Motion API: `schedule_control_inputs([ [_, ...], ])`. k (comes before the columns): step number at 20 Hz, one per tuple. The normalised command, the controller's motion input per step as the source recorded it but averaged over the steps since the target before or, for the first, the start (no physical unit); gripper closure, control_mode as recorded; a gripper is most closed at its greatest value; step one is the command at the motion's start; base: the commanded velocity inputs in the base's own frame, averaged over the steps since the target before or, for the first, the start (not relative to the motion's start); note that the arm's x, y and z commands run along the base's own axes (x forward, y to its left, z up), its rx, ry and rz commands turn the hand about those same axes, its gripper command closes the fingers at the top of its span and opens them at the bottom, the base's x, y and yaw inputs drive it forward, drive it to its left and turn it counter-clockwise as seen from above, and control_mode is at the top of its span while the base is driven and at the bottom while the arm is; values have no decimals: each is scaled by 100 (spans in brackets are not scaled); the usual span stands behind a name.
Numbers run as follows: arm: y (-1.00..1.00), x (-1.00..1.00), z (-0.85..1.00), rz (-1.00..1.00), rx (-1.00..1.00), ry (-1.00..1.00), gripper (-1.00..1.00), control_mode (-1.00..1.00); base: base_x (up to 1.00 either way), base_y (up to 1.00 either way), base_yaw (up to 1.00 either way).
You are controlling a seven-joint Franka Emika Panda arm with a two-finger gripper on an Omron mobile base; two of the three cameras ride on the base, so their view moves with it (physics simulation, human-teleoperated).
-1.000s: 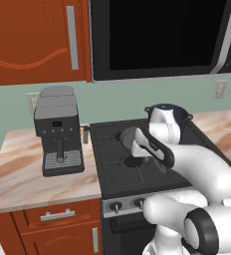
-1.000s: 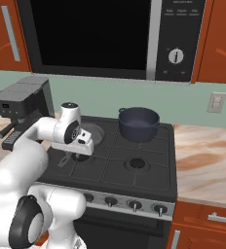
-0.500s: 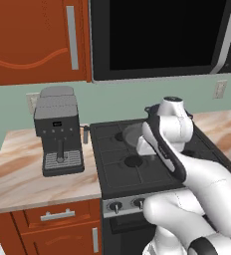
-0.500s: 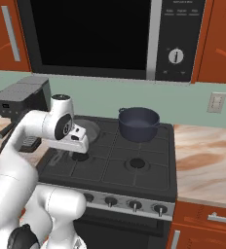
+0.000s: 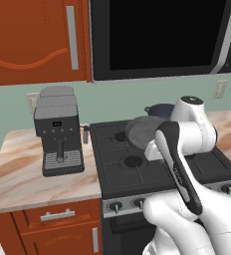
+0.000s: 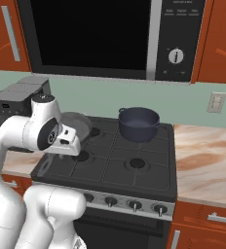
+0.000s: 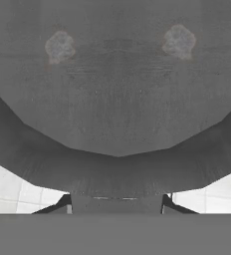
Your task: Move the pot and pan from the stove into the sink.
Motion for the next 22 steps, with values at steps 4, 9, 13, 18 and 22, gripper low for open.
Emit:
schedule_control_inputs([
  [4, 0, -58, 40, 8, 0, -17, 100, -100, 0, 0, 0],
  [9, 0, -47, 29, 6, 0, -15, 100, -100, 0, 0, 0],
  [13, 0, -2, 0, 0, 0, 0, 100, -100, 0, 0, 0],
  [18, 0, 0, 0, 0, 0, 0, 100, -100, 0, 0, 0],
  [22, 0, 0, 0, 0, 0, 0, 100, -100, 0, 0, 0],
])
